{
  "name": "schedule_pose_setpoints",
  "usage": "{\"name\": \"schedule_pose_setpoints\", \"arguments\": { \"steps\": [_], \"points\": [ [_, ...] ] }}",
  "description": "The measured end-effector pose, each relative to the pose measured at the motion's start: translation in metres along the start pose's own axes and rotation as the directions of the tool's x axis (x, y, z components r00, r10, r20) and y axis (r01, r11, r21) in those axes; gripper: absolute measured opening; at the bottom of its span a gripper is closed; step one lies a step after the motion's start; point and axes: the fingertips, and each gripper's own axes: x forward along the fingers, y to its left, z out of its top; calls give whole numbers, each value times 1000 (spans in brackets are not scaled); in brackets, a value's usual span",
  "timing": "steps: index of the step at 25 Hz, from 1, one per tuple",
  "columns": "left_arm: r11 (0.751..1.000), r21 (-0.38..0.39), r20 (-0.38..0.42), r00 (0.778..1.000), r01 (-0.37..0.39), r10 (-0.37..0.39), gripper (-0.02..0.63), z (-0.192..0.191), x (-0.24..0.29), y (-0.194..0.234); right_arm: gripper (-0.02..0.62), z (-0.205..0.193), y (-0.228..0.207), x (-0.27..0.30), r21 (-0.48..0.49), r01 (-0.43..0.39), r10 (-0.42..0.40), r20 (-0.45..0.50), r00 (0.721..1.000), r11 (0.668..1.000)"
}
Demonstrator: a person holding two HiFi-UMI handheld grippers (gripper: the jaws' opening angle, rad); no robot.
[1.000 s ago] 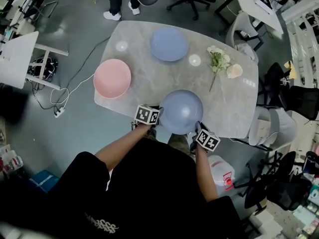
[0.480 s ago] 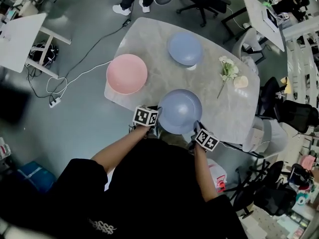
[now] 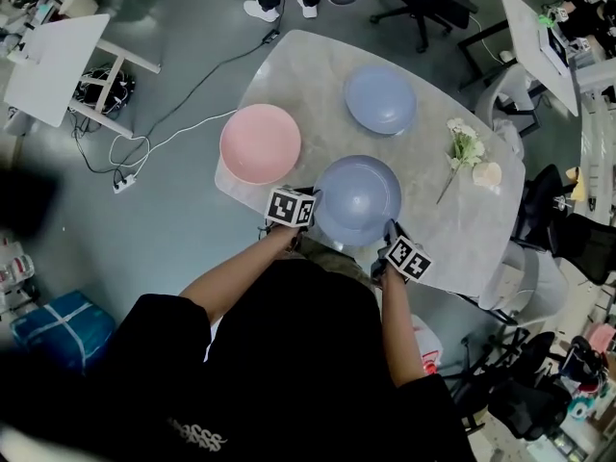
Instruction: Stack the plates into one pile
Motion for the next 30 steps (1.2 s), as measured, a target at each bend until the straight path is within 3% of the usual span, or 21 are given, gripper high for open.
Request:
{"name": "schedule_pose_setpoints", "arguments": {
  "steps": [17,30],
  "points": [
    [996,-9,-29,995,-92,92,55,115,73,48,40,107,3,108,23,-57,58,-43,997,998],
    [990,2,-21,990,-138,138,54,179,133,72,35,173,-12,170,90,-54,54,-4,999,995]
  ]
}}
